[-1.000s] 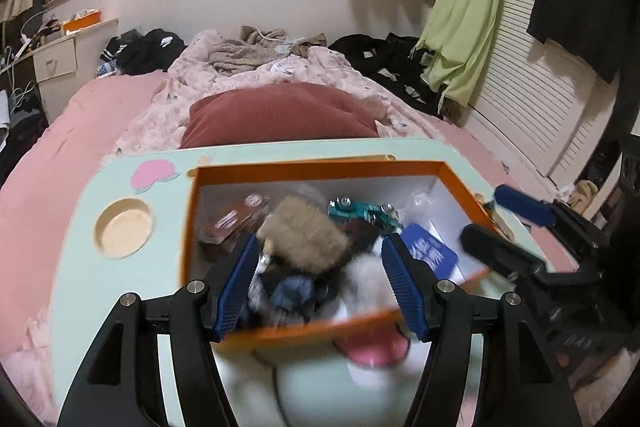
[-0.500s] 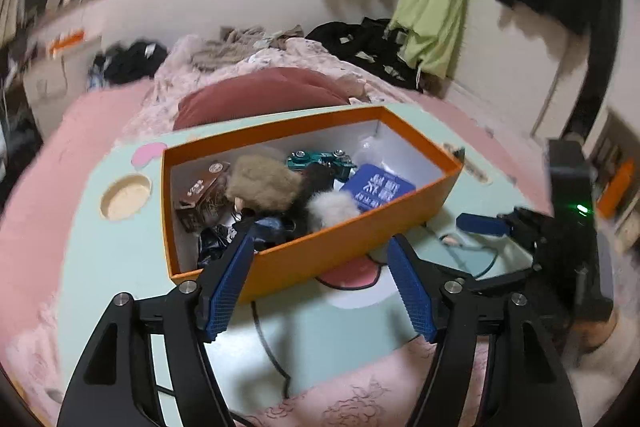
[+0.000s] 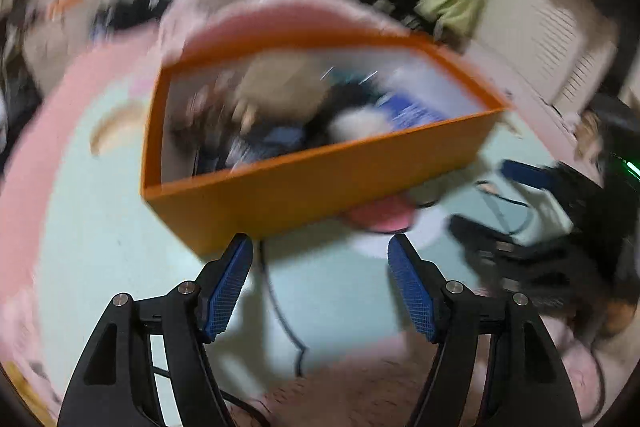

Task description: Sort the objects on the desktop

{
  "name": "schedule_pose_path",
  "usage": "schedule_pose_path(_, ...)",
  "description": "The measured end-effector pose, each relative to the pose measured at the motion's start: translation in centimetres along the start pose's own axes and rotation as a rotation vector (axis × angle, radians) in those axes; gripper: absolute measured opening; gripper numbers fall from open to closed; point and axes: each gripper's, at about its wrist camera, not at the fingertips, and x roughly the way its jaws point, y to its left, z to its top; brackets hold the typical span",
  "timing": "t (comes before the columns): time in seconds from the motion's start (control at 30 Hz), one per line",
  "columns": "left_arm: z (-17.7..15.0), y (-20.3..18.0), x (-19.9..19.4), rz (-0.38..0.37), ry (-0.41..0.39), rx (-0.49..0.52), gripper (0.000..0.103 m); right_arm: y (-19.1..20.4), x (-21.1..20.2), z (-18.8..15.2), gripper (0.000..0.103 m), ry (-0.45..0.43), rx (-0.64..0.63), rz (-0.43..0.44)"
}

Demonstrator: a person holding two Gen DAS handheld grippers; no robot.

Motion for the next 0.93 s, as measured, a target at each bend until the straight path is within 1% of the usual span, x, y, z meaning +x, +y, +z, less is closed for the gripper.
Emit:
schedule_pose_path(0.03,0.1,0.2,-0.1,0.017,-0.030,-0.007,0.073,0.0,0.0,0.0,0.102,0.000,0.001,-0.002)
schedule_pose_path(0.1,0.4,0.3,0.3,0.072,-0.015,-0.006,0.086,0.0,0.3,0.0,0.102,0.001,0.004,-0.005)
schedule_pose_path(0.13,0.6,0.0,0.8,0.102,0.002,0.012,0.098,-0.1,0.3,0.0,0.102,0.002,0.005,-0.010)
schedule_pose_path(0.17,0.7,-0.3,1.3,0.131,0.016,0.034,0.103,-0.1,0.3,-0.1,0.103,0.004,0.007,-0.016)
schedule_pose_path(0.23,1.0,-0.5,1.3,0.122,0.005,0.050,0.103,-0.1,0.4,-0.1,0.103,0.005,0.012,-0.018)
schedule_pose_path(0.4,0.5,-0.2,1.1,0.126,-0.004,0.042,0.103,-0.2,0.4,-0.1,0.103,0.004,0.014,-0.018)
schedule_pose_path(0.6,0.0,-0.1,1.6,0.119,-0.010,0.053,0.103,-0.2,0.4,-0.1,0.103,0.004,0.014,-0.018)
schedule_pose_path(0.93,0.2,-0.2,1.5,0.117,-0.013,0.057,0.103,-0.2,0.4,-0.1,0.103,0.004,0.014,-0.018)
